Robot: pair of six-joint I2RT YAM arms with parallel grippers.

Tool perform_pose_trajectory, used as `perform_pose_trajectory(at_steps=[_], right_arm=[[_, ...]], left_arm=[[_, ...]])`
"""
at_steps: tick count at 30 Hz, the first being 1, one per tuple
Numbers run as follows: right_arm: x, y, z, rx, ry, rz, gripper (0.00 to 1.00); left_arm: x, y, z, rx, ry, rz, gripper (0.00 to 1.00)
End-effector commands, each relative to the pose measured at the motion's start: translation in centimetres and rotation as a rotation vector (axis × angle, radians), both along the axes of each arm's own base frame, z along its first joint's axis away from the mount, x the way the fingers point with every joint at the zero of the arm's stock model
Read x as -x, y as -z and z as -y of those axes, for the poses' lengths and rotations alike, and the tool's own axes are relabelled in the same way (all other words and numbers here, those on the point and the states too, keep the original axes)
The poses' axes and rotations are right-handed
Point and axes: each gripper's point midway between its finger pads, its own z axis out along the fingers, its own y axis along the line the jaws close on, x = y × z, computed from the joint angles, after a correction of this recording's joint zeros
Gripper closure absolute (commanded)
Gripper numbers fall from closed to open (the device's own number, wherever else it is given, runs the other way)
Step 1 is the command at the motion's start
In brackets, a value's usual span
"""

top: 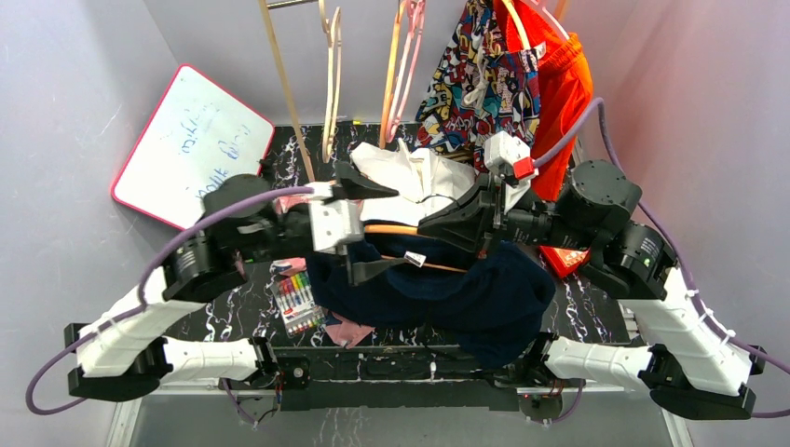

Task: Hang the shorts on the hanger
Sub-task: Adjust the shorts on the hanger.

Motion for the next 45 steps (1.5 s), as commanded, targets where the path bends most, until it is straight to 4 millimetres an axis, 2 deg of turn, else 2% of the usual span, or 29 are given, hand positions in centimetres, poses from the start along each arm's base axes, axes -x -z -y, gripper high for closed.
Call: perform_pose_trajectory(at_steps=[1, 4, 8, 10, 14, 16, 19, 20, 21, 22, 23, 28, 32, 33, 41, 45], right_arm=[[2.7, -6.0, 2.5, -0.165, -0.061, 0.129, 1.0], [3.0, -5.8, 2.5, -0.155, -0.077, 0.131, 1.0], [3.1, -5.5, 2.5, -0.145, -0.082, 0.143, 1.0], [3.0, -5.2, 2.5, -0.137, -0.078, 0.151, 1.0], [2.8, -4.5, 2.6, -0.122, -0.067, 0.171, 1.0], [2.7, -4.3, 2.7, -0.119, -0.063, 0.182, 1.0], [2.8, -3.9, 2.9, -0.11, -0.061, 0.188, 1.0], [2.7, -3.7, 2.9, -0.106, -0.058, 0.187, 1.0], [2.7, -3.6, 3.0, -0.1, -0.056, 0.187, 1.0], [2.7, -3.3, 2.9, -0.093, -0.058, 0.183, 1.0], [2.7, -3.1, 3.0, -0.087, -0.055, 0.179, 1.0], [2.5, -2.1, 3.4, -0.064, -0.028, 0.142, 1.0], [2.7, -1.4, 3.9, -0.036, -0.019, 0.109, 0.7], [2.7, -1.1, 4.0, -0.026, -0.017, 0.1, 0.65], [2.6, 0.4, 4.2, 0.036, -0.009, 0.052, 0.5], [2.0, 1.5, 4.4, 0.074, 0.026, 0.042, 0.46]], left_arm=[[1.4, 1.5, 0.1, -0.096, 0.082, -0.007, 0.03], [1.4, 2.6, 0.6, -0.139, 0.096, -0.037, 0.14], [1.7, 3.8, 1.1, -0.178, 0.119, -0.08, 0.41], [1.8, 4.0, 1.2, -0.181, 0.122, -0.105, 0.44], [2.5, 4.4, 1.6, -0.178, 0.149, -0.17, 0.38], [3.0, 4.9, 1.9, -0.191, 0.176, -0.203, 0.42], [3.1, 5.8, 2.6, -0.214, 0.192, -0.241, 0.65], [3.0, 6.0, 2.8, -0.213, 0.191, -0.25, 0.81], [2.9, 6.1, 3.0, -0.206, 0.185, -0.259, 0.9], [2.7, 6.0, 3.2, -0.19, 0.178, -0.257, 0.98], [2.5, 5.9, 3.3, -0.176, 0.166, -0.256, 1.0], [1.2, 5.0, 3.5, -0.092, 0.103, -0.224, 1.0], [0.7, 4.5, 3.4, -0.052, 0.082, -0.201, 1.0], [0.7, 4.5, 3.5, -0.048, 0.081, -0.199, 1.0], [0.9, 4.1, 3.2, -0.018, 0.087, -0.182, 1.0], [1.2, 3.5, 3.0, 0.001, 0.103, -0.17, 1.0]])
